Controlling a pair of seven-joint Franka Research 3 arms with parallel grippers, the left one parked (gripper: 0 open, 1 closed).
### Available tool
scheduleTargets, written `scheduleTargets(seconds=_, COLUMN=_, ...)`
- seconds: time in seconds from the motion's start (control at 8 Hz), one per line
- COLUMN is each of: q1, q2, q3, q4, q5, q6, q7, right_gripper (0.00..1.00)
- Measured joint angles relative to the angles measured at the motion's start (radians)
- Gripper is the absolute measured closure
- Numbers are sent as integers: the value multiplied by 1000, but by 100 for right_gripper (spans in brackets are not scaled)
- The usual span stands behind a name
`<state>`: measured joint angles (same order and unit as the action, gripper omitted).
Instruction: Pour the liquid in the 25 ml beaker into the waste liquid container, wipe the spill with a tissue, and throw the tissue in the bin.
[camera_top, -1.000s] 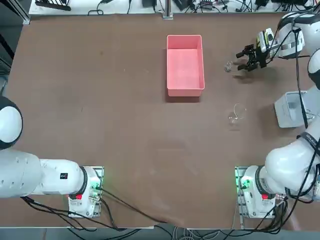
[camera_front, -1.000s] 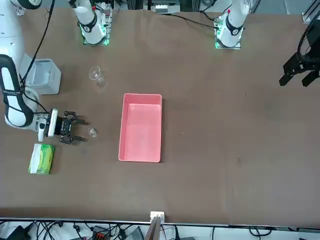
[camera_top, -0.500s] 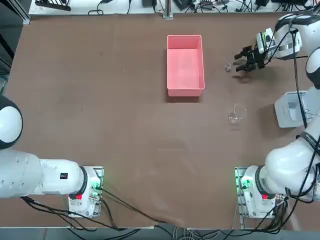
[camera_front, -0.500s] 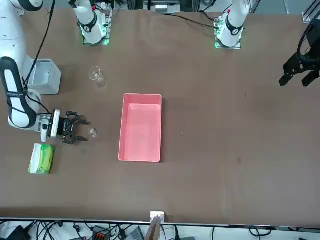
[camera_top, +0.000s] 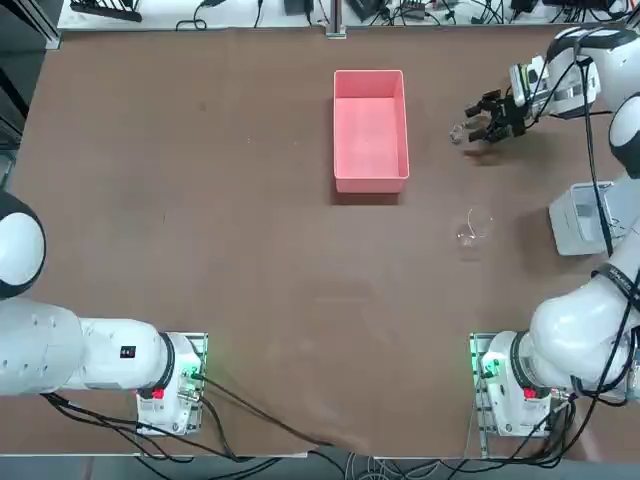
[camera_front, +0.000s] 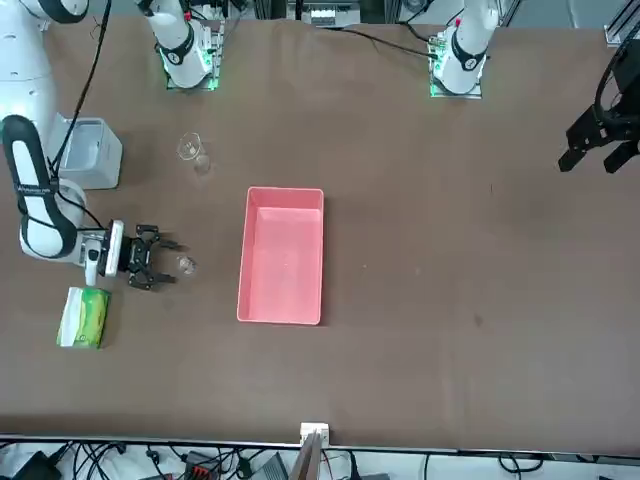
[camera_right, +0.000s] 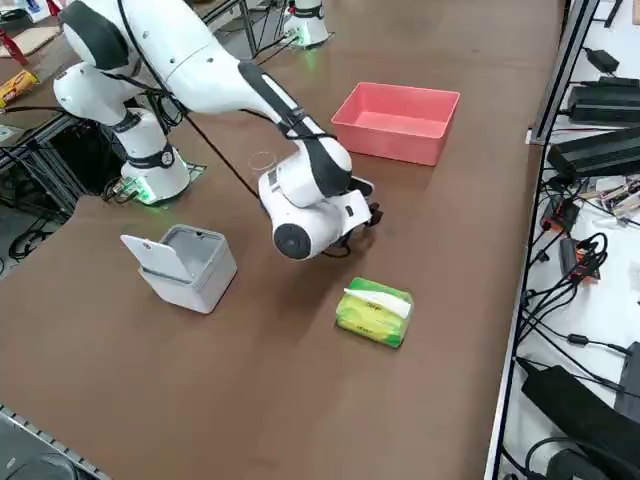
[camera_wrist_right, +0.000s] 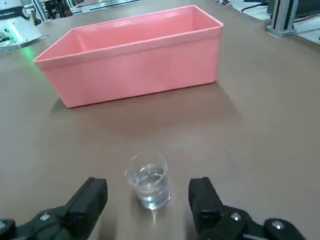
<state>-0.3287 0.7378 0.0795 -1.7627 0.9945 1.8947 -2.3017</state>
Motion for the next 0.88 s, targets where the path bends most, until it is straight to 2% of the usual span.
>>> scheduleTargets(seconds=0.88, q1=22, q2=7, q3=0, q4=0, q5=3, q6=19, q7=-57, right_gripper=0)
